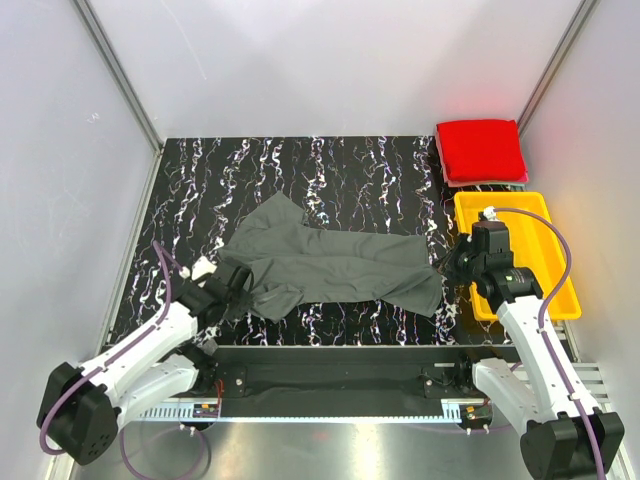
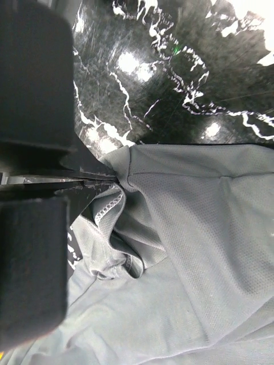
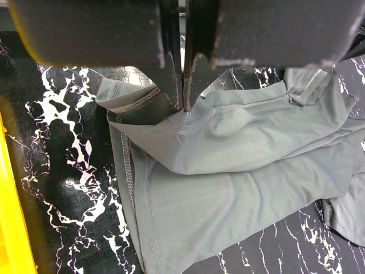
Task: Fold and stack the t-shirts
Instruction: Flatten the tshirt out
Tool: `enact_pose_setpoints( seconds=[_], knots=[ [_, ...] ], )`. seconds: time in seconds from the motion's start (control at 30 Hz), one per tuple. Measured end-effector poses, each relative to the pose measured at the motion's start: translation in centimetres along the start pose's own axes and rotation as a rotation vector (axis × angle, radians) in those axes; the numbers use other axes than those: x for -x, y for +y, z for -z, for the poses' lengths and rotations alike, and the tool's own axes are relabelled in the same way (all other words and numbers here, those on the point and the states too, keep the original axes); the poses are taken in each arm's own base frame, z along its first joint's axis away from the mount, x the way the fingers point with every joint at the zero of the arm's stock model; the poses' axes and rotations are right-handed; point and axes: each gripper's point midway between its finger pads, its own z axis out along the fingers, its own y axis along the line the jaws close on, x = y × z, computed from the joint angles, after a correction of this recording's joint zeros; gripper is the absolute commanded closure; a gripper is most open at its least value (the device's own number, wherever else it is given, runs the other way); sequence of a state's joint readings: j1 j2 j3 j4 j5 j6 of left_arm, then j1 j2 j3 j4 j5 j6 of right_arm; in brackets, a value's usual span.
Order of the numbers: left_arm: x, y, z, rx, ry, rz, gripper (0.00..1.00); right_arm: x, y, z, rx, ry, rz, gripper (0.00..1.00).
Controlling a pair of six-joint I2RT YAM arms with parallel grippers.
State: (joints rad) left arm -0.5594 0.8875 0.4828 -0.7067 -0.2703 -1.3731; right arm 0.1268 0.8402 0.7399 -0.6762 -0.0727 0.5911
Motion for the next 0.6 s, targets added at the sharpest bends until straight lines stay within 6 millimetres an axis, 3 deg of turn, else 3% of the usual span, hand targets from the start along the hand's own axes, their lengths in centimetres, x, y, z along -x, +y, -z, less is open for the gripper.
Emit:
enact_pose_setpoints(
  seconds=[0.13, 0.23, 0.33, 0.4, 0.5, 0.6],
  knots=[
    [1.6, -1.1, 1.2, -0.014, -0.056, -0.061, 1.00, 0.4, 0.4, 0.3, 0.005, -0.001, 0.000, 1.00],
    [5.2, -5.7, 5.2, -0.112, -0.167, -0.114, 1.00, 3.5, 2.9, 2.0, 0.044, -0.058, 0.006, 1.00],
    [10.3, -12.0, 12.4, -0.281, -0.326, -0.144, 1.00, 9.2, 7.3, 5.7, 0.143, -0.206, 0.027, 1.00],
    [13.9, -15.9, 18.7, -0.423, -0.449, -0.157, 1.00, 13.4, 10.8, 9.7, 0.241, -0.340, 0.047, 1.00],
    [17.3, -18.7, 27.1, -0.593, -0.586, -0.203, 1.00, 17.8, 15.0, 16.7, 0.386, -0.520, 0.074, 1.00],
    [19.6, -19.2, 34.9, -0.726, -0.695, -0.225, 1.00, 19.8, 17.8, 24.3, 0.530, -0.671, 0.099, 1.00]
  ],
)
